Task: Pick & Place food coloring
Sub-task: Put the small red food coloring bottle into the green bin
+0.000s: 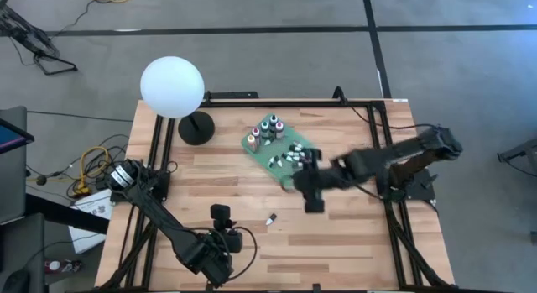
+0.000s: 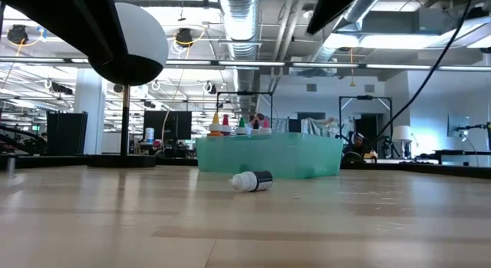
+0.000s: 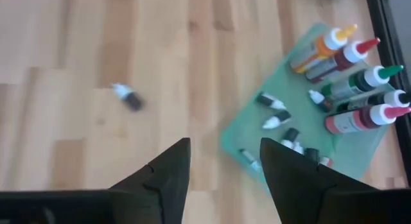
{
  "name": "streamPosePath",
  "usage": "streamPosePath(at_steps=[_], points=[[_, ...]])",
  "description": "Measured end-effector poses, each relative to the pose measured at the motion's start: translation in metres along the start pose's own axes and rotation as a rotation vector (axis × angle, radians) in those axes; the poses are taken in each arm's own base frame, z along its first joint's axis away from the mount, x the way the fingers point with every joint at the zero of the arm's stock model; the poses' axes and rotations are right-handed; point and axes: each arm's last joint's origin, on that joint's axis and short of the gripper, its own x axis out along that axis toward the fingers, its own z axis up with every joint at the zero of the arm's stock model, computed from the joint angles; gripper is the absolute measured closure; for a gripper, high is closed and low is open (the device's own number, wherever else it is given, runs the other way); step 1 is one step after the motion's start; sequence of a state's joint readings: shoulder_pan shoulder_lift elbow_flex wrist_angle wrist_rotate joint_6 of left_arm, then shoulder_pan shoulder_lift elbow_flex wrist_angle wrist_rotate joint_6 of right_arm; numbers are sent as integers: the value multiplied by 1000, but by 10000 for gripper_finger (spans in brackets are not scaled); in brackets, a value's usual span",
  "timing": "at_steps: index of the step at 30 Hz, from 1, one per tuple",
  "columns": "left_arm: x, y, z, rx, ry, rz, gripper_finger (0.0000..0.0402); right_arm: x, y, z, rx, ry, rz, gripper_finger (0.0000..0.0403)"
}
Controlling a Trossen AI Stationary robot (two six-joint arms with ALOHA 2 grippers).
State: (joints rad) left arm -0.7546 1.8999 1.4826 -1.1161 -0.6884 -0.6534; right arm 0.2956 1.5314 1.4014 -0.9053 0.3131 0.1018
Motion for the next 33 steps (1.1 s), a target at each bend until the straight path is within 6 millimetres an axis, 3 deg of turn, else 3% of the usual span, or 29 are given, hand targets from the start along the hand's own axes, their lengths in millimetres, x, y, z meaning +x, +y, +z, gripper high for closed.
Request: streamPosePath(at_steps=[8, 17, 26, 33], points=[[11, 4, 14, 35, -18, -76, 280, -46, 74, -29, -40, -47, -28, 236], [27, 14, 38, 63, -62, -248, 280, -66, 138, -79, -4, -99, -75, 237], [43, 29, 58, 57, -123, -357, 280, -63, 168, -135, 81, -175, -90, 239], [62, 53, 69, -16, -119, -376, 261, -59, 175, -151, 104, -223, -89, 236]])
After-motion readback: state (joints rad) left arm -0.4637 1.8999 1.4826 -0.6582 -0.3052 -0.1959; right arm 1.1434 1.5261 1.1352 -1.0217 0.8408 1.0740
